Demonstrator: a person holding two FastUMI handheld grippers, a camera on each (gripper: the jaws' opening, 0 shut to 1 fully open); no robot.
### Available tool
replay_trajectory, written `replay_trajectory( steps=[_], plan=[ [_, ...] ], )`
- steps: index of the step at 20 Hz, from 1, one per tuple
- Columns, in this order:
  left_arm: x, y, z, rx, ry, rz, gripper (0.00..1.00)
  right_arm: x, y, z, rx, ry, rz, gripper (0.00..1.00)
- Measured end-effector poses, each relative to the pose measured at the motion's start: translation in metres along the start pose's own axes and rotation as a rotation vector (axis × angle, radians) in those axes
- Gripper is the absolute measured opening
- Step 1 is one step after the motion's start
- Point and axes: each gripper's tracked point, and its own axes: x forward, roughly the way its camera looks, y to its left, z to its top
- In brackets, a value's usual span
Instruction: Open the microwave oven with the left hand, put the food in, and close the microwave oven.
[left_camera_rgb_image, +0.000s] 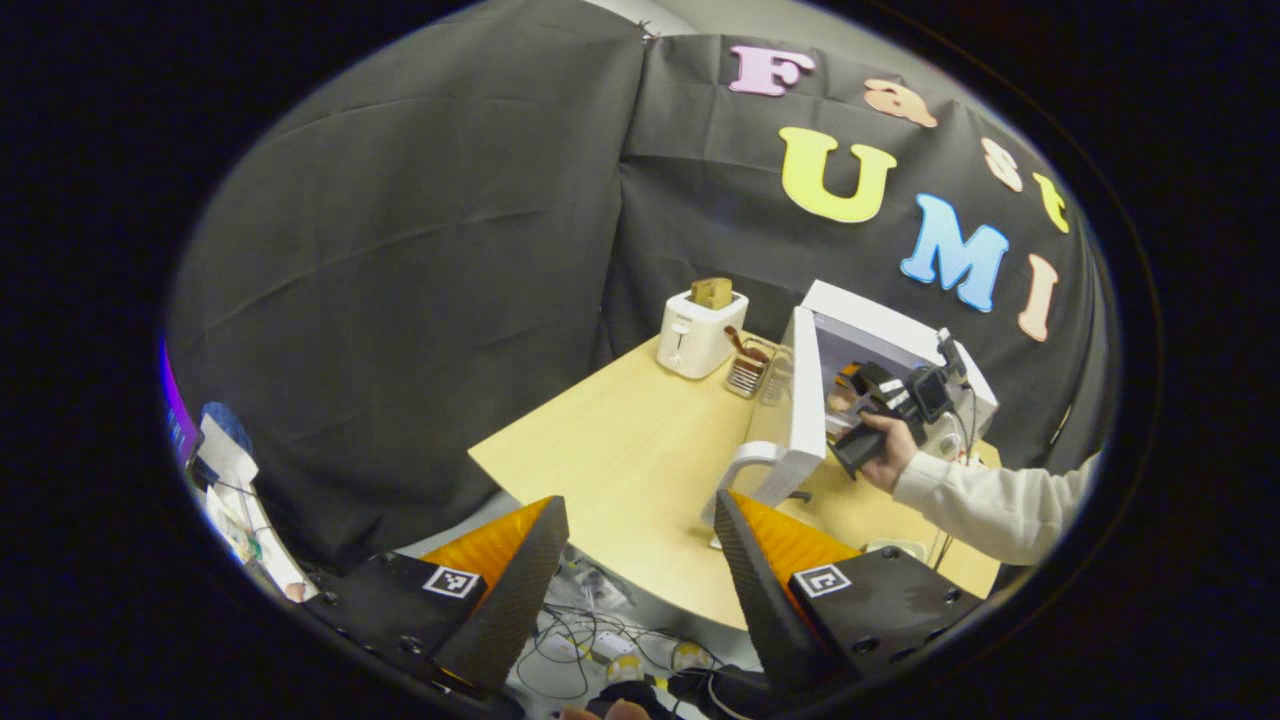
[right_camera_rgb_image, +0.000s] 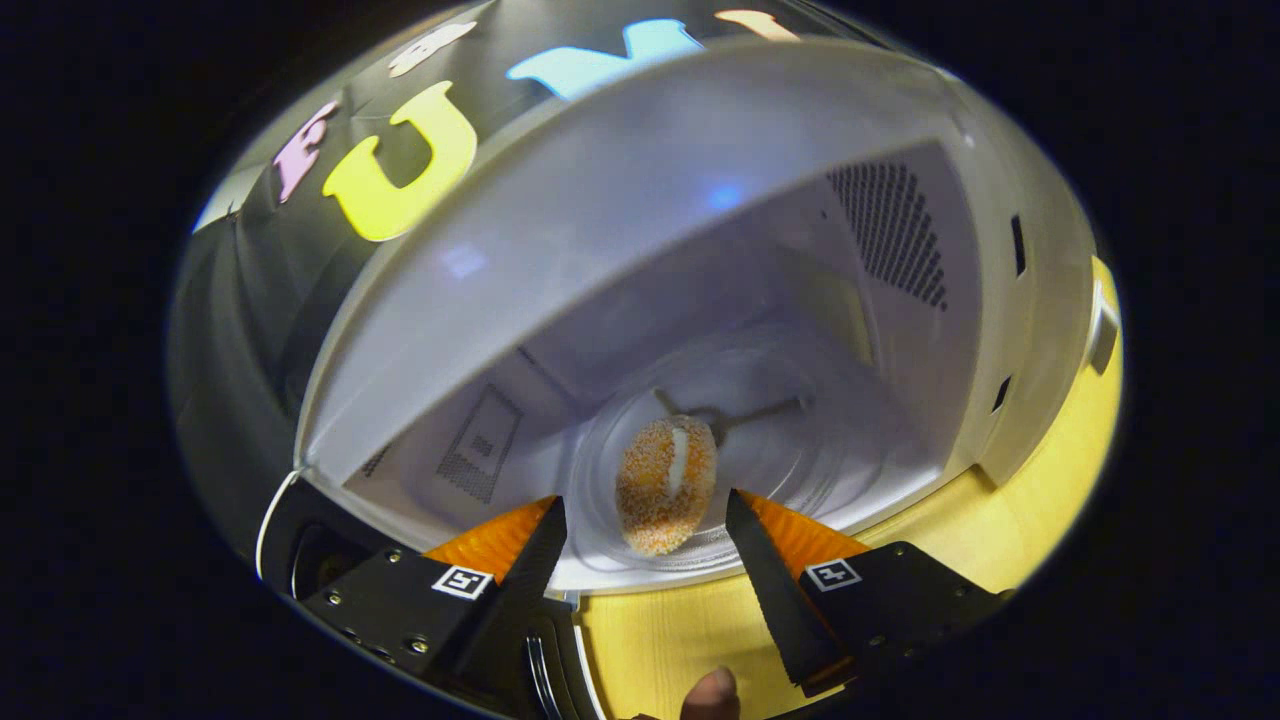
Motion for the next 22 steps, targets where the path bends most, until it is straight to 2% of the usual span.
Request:
replay_trajectory(
  steps=[1, 2, 3, 4, 5, 7, 10, 13, 16, 17, 18, 22],
  plan=[
    [0.008, 0.002, 0.003, 0.011, -0.004, -0.014, 0.98, -0.013, 0.001, 0.003, -0.037, 0.002, 0.019, 0.98],
    [0.02, 0.005, 0.005, 0.022, -0.009, -0.028, 0.96, -0.027, 0.003, 0.005, -0.065, 0.013, 0.034, 0.98],
    [0.03, 0.007, 0.008, 0.027, -0.015, -0.043, 1.0, -0.042, 0.003, 0.006, -0.09, 0.025, 0.047, 0.98],
    [0.042, 0.007, 0.008, 0.028, -0.019, -0.063, 0.96, -0.056, 0.002, 0.009, -0.111, 0.028, 0.051, 0.98],
    [0.053, 0.007, 0.008, 0.028, -0.022, -0.084, 0.96, -0.072, 0.003, 0.015, -0.129, 0.023, 0.058, 0.98],
    [0.085, 0.003, 0.003, 0.042, -0.011, -0.131, 1.0, -0.105, 0.006, 0.024, -0.149, 0.019, 0.076, 0.98],
    [0.129, -0.003, -0.003, 0.077, -0.007, -0.181, 0.96, -0.168, 0.013, 0.027, -0.19, 0.027, 0.111, 0.98],
    [0.165, -0.018, -0.01, 0.116, 0.014, -0.247, 0.96, -0.238, 0.003, 0.019, -0.224, 0.029, 0.123, 0.98],
    [0.175, -0.041, -0.008, 0.124, -0.008, -0.316, 1.0, -0.306, -0.026, 0.014, -0.298, -0.001, 0.073, 0.98],
    [0.178, -0.049, -0.008, 0.126, -0.015, -0.345, 0.99, -0.326, -0.035, 0.013, -0.316, -0.013, 0.054, 0.98],
    [0.175, -0.061, -0.007, 0.121, -0.016, -0.379, 0.93, -0.344, -0.044, 0.012, -0.328, -0.019, 0.033, 0.97],
    [0.177, -0.113, -0.009, 0.144, -0.013, -0.481, 1.0, -0.393, -0.069, 0.011, -0.326, -0.027, -0.029, 0.97]
  ],
)
